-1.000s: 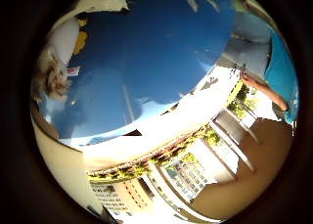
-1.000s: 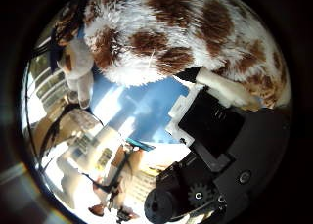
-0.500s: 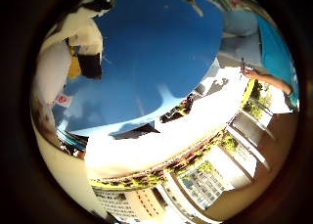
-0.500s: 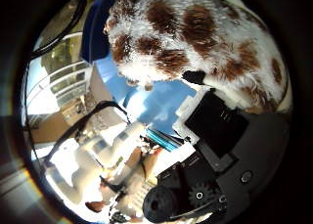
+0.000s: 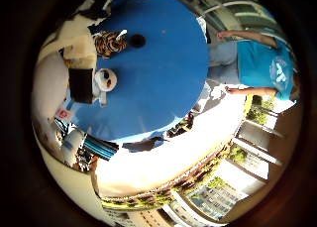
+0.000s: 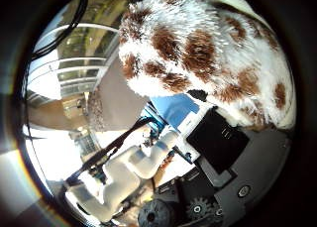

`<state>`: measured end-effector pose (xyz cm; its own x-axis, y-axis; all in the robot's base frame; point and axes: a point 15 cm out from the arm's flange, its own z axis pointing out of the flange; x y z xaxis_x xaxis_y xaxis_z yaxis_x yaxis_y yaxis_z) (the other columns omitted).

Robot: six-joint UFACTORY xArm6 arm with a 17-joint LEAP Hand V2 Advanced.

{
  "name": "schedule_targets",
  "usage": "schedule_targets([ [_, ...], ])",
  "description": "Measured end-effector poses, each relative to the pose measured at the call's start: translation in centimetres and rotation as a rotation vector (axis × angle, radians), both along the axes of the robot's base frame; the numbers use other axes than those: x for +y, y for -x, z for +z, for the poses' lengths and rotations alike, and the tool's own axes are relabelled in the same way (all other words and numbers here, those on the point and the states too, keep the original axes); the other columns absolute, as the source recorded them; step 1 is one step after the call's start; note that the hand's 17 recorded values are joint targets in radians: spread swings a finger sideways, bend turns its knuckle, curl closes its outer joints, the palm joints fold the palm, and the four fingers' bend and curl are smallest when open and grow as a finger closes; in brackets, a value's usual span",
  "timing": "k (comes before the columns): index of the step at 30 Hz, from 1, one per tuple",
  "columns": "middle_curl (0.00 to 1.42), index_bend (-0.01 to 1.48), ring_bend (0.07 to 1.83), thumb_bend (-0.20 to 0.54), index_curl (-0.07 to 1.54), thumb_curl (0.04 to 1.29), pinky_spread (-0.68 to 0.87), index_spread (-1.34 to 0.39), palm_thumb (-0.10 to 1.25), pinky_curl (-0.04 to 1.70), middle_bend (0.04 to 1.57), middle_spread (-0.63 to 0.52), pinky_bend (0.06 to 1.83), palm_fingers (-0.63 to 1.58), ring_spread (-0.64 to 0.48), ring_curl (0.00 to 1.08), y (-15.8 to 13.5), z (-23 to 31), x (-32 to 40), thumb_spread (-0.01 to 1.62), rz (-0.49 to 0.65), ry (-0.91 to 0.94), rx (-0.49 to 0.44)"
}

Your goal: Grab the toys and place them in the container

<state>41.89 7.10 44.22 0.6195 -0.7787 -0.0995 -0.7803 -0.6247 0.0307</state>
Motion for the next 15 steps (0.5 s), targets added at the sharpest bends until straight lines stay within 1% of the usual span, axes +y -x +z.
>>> schedule_targets([
  [4, 1.22, 0.8, 1.5, -0.016, 0.72, 0.74, 0.12, -1.17, 1.0, 0.86, 1.21, -0.31, 1.63, 0.78, -0.15, 0.91, 0.2, 1.3, 6.8, 1.07, -0.047, -0.07, -0.053],
  [6, 1.22, 0.79, 1.52, -0.017, 0.77, 0.75, 0.12, -1.17, 0.99, 0.87, 1.22, -0.31, 1.64, 0.77, -0.15, 0.91, -0.6, 1.8, 10.0, 1.06, -0.08, -0.124, -0.093],
  [11, 1.22, 0.75, 1.55, -0.018, 0.91, 0.77, 0.12, -1.2, 0.99, 0.88, 1.25, -0.3, 1.65, 0.74, -0.15, 0.9, -4.3, 0.9, 18.1, 1.05, -0.187, -0.235, -0.174],
  [15, 1.22, 0.73, 1.56, -0.017, 1.01, 0.78, 0.12, -1.21, 0.99, 0.89, 1.27, -0.29, 1.66, 0.73, -0.14, 0.9, -7.8, -2.7, 23.2, 1.04, -0.241, -0.28, -0.207],
])
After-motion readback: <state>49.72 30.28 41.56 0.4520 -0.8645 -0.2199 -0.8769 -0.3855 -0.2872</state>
